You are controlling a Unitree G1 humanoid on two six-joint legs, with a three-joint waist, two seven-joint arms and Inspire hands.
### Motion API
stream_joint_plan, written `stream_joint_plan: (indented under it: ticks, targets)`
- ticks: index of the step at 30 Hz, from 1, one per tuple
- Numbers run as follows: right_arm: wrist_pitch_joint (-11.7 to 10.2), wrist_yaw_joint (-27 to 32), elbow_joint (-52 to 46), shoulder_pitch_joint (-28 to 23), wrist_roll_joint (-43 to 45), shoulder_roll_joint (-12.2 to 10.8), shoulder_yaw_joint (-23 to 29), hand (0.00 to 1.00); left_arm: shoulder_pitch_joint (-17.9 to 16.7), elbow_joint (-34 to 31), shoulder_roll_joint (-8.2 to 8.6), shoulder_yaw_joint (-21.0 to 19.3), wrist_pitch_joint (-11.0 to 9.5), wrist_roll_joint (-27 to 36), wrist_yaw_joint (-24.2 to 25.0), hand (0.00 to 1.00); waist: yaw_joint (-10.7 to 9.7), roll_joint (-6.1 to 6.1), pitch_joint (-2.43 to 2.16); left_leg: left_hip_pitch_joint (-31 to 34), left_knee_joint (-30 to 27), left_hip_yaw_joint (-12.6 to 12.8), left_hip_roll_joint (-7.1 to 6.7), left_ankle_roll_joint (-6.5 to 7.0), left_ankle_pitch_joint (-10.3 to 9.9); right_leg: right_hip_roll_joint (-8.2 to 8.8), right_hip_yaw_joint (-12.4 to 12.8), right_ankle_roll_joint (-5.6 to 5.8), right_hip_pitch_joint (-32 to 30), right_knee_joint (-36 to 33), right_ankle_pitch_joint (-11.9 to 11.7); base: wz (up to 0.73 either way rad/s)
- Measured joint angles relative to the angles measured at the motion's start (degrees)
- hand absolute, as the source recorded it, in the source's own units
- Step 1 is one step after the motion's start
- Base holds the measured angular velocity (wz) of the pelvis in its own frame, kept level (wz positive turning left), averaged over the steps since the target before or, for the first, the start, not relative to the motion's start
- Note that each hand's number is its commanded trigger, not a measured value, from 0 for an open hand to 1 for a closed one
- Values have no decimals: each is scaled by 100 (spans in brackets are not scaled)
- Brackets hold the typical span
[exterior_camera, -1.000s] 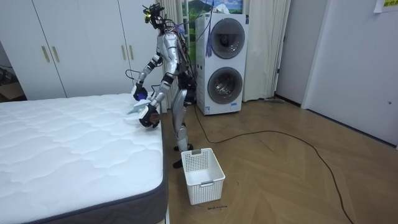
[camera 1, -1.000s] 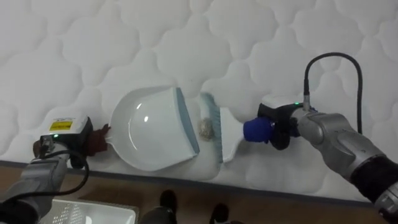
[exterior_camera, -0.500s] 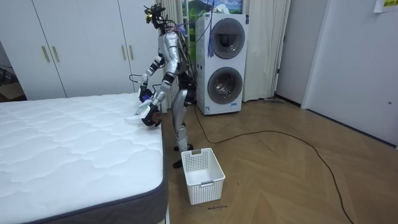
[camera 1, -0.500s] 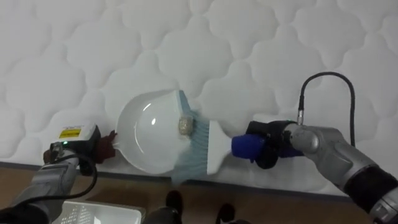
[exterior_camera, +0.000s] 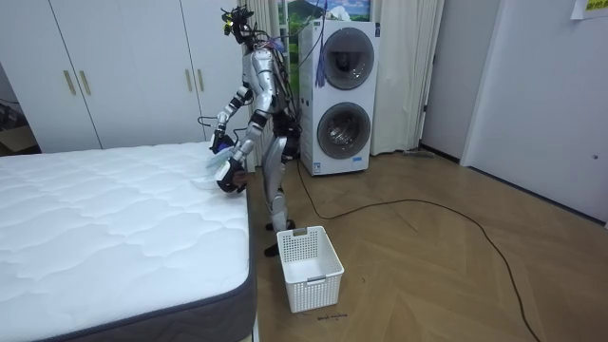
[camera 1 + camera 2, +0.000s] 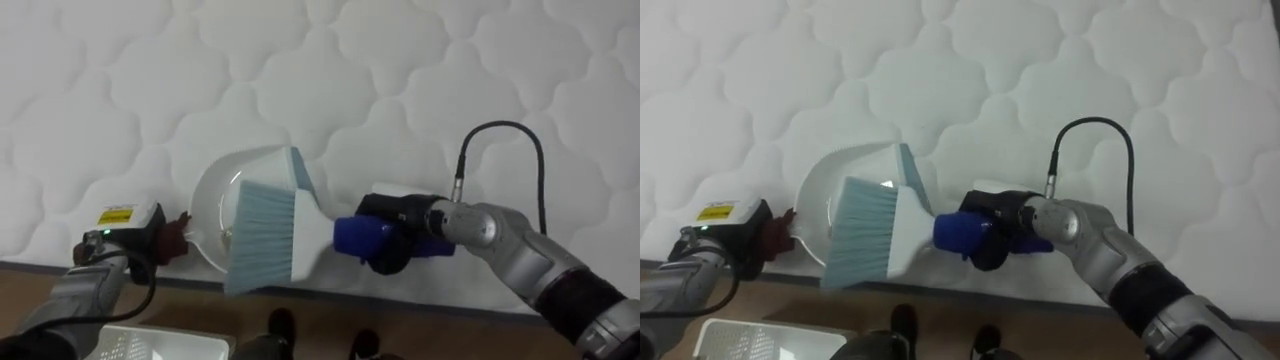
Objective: Clean bed
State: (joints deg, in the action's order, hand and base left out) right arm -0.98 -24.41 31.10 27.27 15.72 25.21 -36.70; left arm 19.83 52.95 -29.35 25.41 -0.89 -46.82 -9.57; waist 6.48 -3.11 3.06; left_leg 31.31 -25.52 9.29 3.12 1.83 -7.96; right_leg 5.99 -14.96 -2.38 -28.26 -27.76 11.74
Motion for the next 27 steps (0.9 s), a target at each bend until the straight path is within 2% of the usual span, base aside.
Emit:
stream_joint_plan:
  ticks: [6,11,18,19,23,25,27]
  targets:
    - [-38,14,0,0,0,30,42,100,-28,1,-1,-48,-8,-8,0,100,-15,-1,-1,2,-8,1,0,1,1,4,2,0,7,-2,1,0]
    - [-113,88,-35,-20,0,183,117,100,-27,6,0,-78,-32,-8,0,100,-18,-4,-3,1,-11,-7,-1,1,1,5,-5,3,13,-2,4,0]
    - [-151,437,-30,-401,-249,273,427,100,-231,-13,13,-129,-49,37,-238,100,-103,0,-21,-201,27,-23,-71,2,1,21,3,25,206,3,32,1]
    - [-151,470,-21,-405,-241,273,454,100,-320,-18,33,-234,-66,25,-278,100,-150,-7,-50,-244,48,-25,-82,5,3,31,3,30,238,3,36,0]
    - [-162,635,-12,-591,-243,222,1001,100,-470,-149,120,-574,-113,6,-286,100,-237,-20,-86,-450,105,-30,-88,19,14,62,-16,55,441,75,53,5]
    - [-164,781,-71,-766,-250,193,1323,100,-578,-278,133,-737,-148,14,-350,100,-274,-16,-127,-621,190,-36,-111,30,20,93,-61,67,615,142,50,5]
    - [-171,1022,-266,-1040,-286,199,1676,100,-746,-466,217,-997,-169,26,-529,100,-304,-20,-194,-854,299,-35,-126,33,20,79,-65,99,869,284,29,0]
